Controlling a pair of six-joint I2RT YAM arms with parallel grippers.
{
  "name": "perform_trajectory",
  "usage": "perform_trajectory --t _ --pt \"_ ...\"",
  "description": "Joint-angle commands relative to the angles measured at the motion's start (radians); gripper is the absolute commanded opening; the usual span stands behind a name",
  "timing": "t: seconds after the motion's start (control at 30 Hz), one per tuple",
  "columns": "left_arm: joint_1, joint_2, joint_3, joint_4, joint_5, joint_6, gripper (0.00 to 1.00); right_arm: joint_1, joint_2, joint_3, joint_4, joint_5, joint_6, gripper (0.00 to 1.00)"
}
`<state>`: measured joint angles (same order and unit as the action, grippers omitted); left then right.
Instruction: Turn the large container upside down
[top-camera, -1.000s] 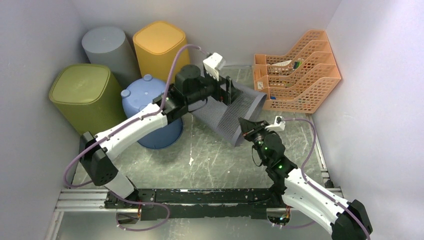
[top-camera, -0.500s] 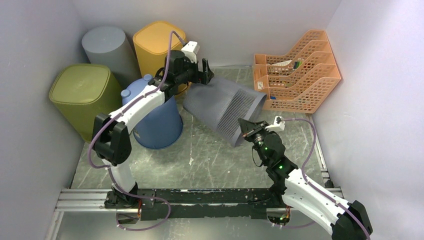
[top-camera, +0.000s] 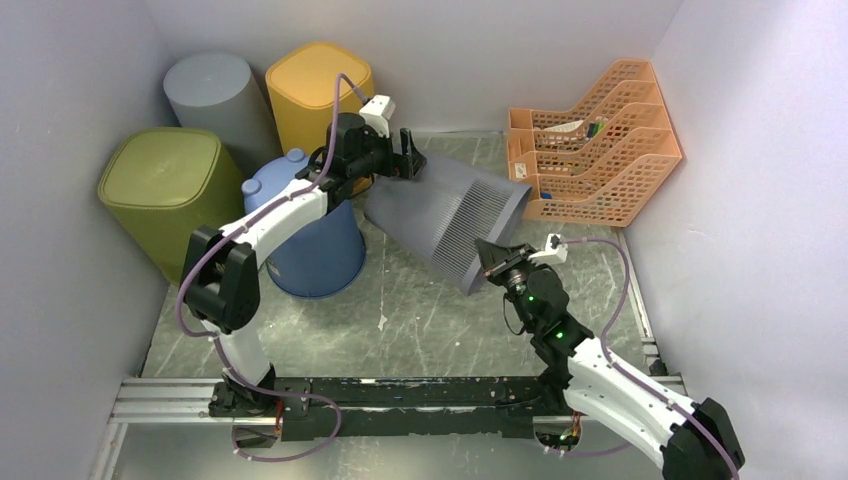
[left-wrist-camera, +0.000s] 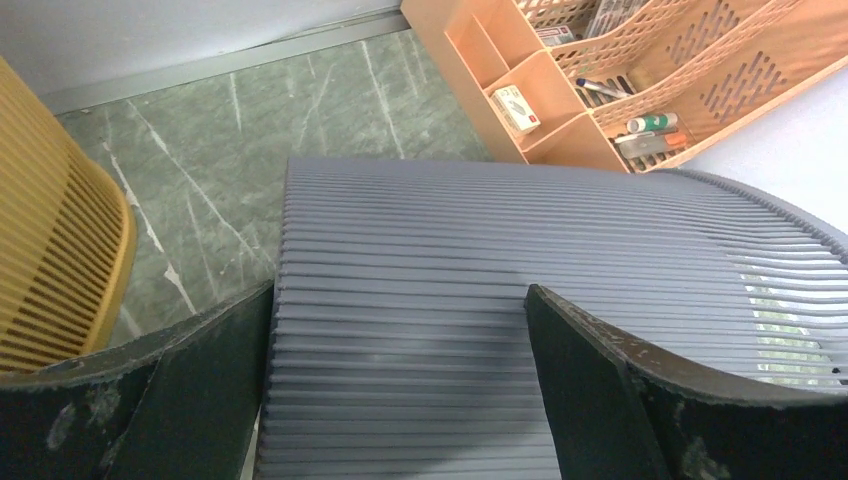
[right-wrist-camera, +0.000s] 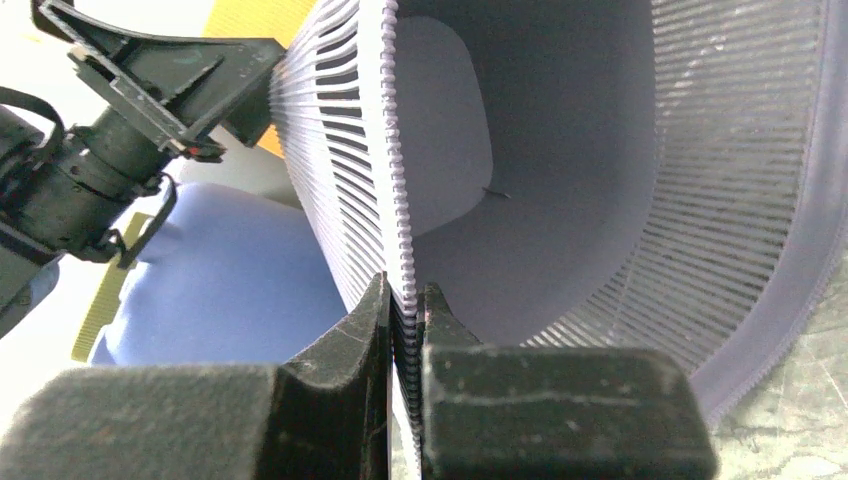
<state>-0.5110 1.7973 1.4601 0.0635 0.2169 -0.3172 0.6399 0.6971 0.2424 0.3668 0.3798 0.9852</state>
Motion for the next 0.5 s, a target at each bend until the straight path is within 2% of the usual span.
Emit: perform_trajectory --t 0.0,0.33,0.47 --pt "-0.042 -0.079 -0.045 -0.032 0.089 -0.025 1.00 -0.018 0.143 -0.099 -0.310 -0.002 -0.062 0.00" --pt "-0.214 -0.163 0.039 -0.077 0.074 -0.059 1.00 -0.038 0.276 -0.084 -0.189 -0.020 -0.060 0.00" --pt "-0.254 -0.156 0.090 -0.105 0.052 -0.049 1.00 -0.054 0.319 -0.072 -0.155 -0.036 -0.058 0.07"
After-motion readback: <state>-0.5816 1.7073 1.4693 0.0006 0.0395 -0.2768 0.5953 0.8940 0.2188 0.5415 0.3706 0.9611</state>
